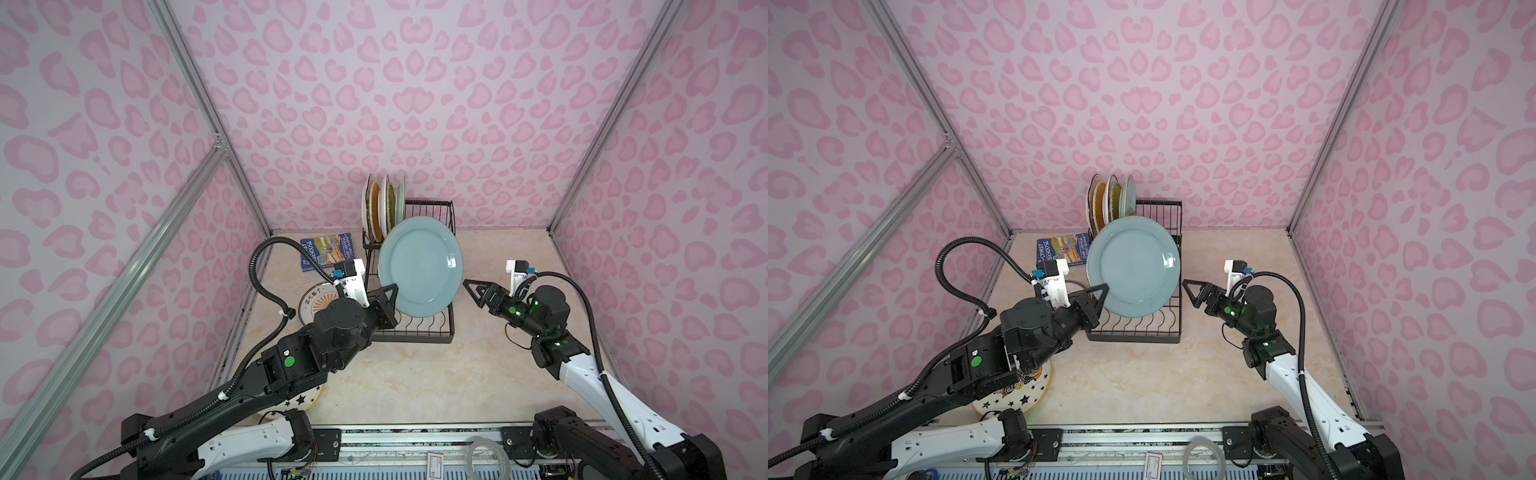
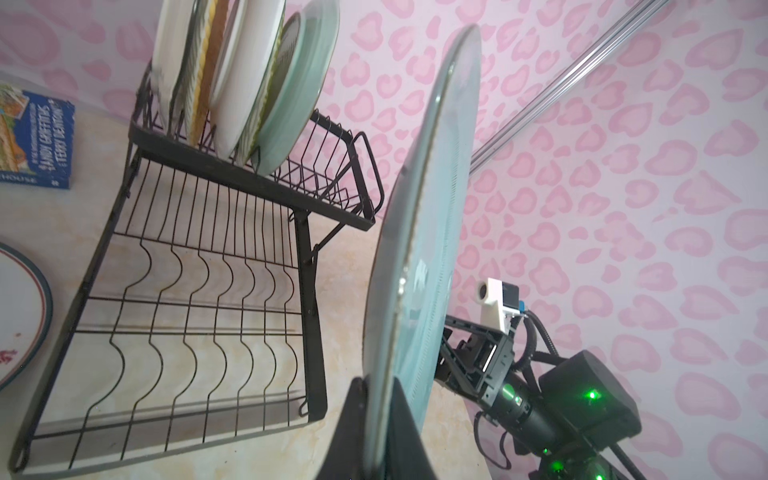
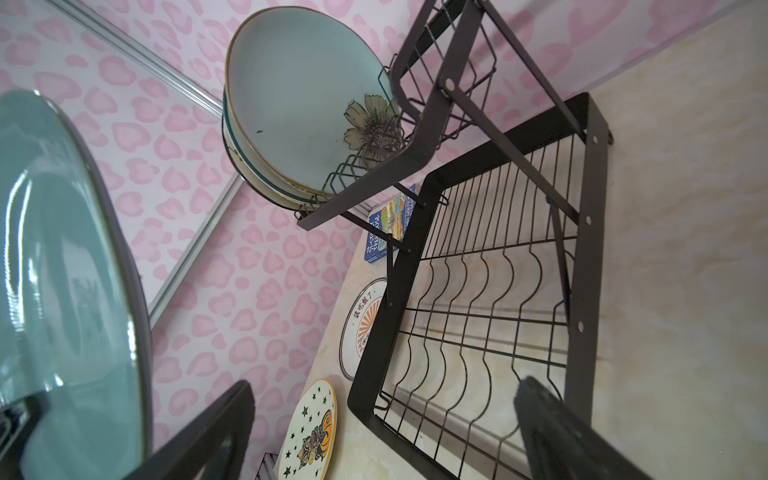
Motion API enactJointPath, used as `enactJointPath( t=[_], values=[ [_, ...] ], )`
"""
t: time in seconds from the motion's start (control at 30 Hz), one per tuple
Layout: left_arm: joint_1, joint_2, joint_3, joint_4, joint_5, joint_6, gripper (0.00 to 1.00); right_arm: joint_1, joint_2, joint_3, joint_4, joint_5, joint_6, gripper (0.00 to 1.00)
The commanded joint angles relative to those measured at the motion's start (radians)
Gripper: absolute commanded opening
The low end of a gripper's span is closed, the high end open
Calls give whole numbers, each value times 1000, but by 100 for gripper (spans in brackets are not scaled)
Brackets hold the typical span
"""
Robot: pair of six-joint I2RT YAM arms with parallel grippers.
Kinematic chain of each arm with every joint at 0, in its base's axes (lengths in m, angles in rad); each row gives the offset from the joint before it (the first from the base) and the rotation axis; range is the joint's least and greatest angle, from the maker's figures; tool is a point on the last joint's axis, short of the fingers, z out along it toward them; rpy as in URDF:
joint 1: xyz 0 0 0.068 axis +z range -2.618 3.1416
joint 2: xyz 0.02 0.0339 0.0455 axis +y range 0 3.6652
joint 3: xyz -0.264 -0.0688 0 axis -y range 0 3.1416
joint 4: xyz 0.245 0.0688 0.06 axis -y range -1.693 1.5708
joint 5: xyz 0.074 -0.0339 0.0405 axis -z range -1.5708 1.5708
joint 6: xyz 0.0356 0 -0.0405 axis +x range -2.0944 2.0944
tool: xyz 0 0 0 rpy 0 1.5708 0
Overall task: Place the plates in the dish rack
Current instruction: 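Carry the grey plate rackward with the left gripper while the right gripper withdraws, then raise the upright grey plate over the rack's upper tier with the left gripper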
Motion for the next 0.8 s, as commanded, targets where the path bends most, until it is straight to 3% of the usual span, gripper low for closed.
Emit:
enactJointPath(
  t=[0.0,0.4,0.63,0.77],
  values=[
    [-1,42,98,59,-97,94,3,15,-7,-27,136,-31,-49,97],
    [-1,316,471,40,-270,317,3,79,-129,-128,173,45,-130,97],
    [-1,543,726,36,-468,538,3,128,-116,-169,226,85,-160,97],
    [15,656,843,39,-528,645,3,143,-104,-187,282,76,-159,97]
  ],
)
